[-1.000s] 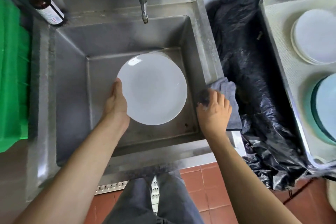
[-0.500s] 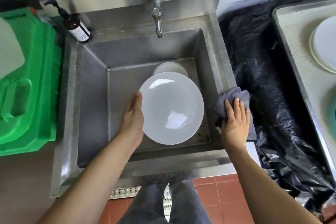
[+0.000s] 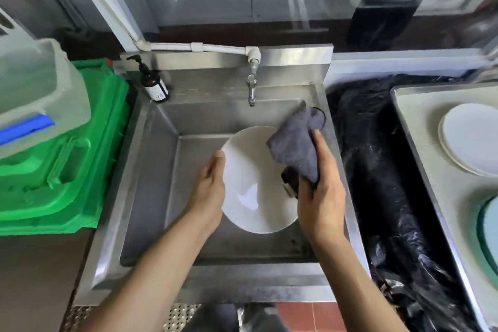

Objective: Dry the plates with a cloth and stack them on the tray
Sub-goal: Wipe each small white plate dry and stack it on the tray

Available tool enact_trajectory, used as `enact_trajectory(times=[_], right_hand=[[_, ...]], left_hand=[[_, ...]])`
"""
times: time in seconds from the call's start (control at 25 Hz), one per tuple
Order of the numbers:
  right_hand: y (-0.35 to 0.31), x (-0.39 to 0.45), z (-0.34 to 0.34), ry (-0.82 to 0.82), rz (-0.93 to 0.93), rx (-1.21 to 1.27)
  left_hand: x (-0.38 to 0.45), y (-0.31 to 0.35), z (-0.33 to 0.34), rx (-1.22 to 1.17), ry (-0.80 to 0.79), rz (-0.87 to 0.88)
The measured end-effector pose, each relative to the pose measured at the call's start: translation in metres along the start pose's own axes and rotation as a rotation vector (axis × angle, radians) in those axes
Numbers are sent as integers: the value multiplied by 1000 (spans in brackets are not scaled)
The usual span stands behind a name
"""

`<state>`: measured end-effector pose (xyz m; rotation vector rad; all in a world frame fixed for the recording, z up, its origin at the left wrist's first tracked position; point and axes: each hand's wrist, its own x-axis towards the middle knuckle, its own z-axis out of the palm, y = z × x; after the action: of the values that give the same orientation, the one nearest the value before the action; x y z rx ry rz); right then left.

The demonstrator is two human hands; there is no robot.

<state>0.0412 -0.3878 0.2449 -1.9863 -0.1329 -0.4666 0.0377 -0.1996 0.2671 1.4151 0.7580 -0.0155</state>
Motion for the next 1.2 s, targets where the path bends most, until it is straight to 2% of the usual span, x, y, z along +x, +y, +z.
enact_trajectory(times=[0.04,0.12,0.2,0.36,0.52,0.6,0.72,0.76,0.92,0.96,1.08,1.2], right_hand=[[-6,1,9,-122,-78,-21],[-10,2,24,-240,-191,-153],[-10,1,36,-255,-178,-193],[-27,12,55,-264,-103,-96],[-55,-2,74,-409,-306,-26],[-57,4,73,-381,-327,-42],[-67,26,75,-259,-122,-42],[-75,25,79,-263,-104,-23],[-87,-6,85,-428,-291,26],[-86,-5,81,-427,-305,2],[-95,17,77,-326,-194,-83],[-106,17,77,-417,-212,-106]], left_hand=[[-1,5,3,-7,2,24],[-4,13,5,-30,-5,57],[-8,22,3,-37,-21,97],[-9,36,-6,-35,-74,151],[1,54,-21,-91,-51,130],[4,55,-31,-109,-63,149],[-3,59,-36,-81,-94,167],[-4,64,-36,-89,-102,152],[-1,86,-43,-197,-72,98],[-2,86,-46,-206,-72,97],[-7,86,-48,-186,-114,150],[-12,96,-49,-218,-120,124]])
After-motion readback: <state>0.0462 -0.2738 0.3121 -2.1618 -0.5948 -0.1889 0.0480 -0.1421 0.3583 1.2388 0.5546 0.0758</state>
